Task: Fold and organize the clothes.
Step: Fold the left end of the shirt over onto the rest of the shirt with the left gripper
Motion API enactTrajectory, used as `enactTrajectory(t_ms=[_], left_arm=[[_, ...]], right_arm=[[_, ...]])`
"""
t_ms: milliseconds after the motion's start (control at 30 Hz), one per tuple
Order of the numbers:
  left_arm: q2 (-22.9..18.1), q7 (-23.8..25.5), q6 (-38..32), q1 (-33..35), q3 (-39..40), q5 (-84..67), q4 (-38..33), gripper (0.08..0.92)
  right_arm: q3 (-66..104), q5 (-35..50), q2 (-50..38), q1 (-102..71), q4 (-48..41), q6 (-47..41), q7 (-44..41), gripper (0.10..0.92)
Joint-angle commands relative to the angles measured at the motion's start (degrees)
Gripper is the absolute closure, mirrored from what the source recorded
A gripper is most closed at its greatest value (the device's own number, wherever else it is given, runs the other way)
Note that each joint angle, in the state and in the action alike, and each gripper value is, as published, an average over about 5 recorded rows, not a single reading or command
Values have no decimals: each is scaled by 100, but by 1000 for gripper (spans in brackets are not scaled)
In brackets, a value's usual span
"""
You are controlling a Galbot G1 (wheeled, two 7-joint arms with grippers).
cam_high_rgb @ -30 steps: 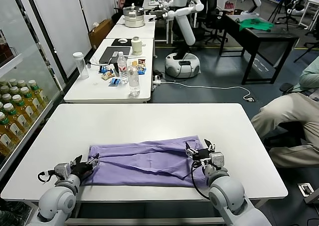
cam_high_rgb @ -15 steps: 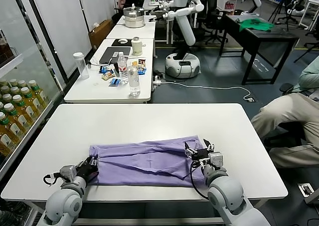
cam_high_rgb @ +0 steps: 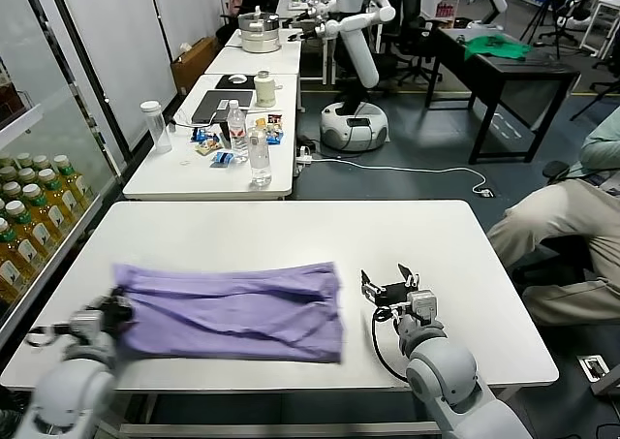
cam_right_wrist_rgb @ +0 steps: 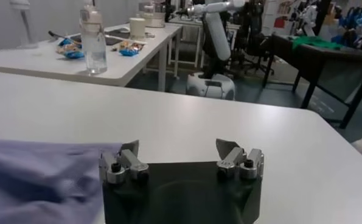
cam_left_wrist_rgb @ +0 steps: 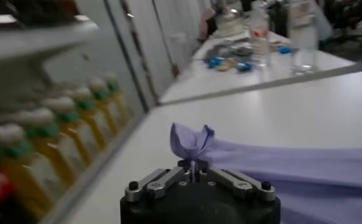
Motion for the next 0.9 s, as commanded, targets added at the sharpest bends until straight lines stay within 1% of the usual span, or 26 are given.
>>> enactTrajectory(t_ms=[33, 133, 167, 267, 333, 400, 533, 733, 900], left_arm=[[612, 750, -265, 346, -1952, 1185, -18, 888], [414, 781, 68, 348, -1348, 151, -672, 888], [306, 772, 194, 328, -1065, -439, -943, 888], [-131, 729, 414, 194, -72, -2210, -1655, 888], [-450, 699, 438, 45, 553, -2751, -1829, 888], [-722, 658, 441, -145, 1064, -2669, -1751, 888], [-1052, 511, 443, -500, 1570, -2514, -1376, 888], [-1211, 353, 444, -807, 1849, -2387, -987, 888], [-1433, 276, 322, -1010, 2336, -1500, -516, 888]], right_arm=[[9, 2, 21, 45, -17, 0, -4, 203], [11, -5, 47, 42, -30, 1, -5, 203], [14, -7, 50, 29, -28, 1, -5, 203], [44, -10, 32, -19, -13, 1, -7, 203], [72, -10, 12, -44, -7, 1, -7, 203], [95, -10, -2, -59, -3, 1, -7, 203], [115, -8, -10, -76, 2, 1, -6, 203], [105, -18, 6, -79, -51, 1, -1, 203], [76, -39, 31, -83, -42, 0, 13, 203]])
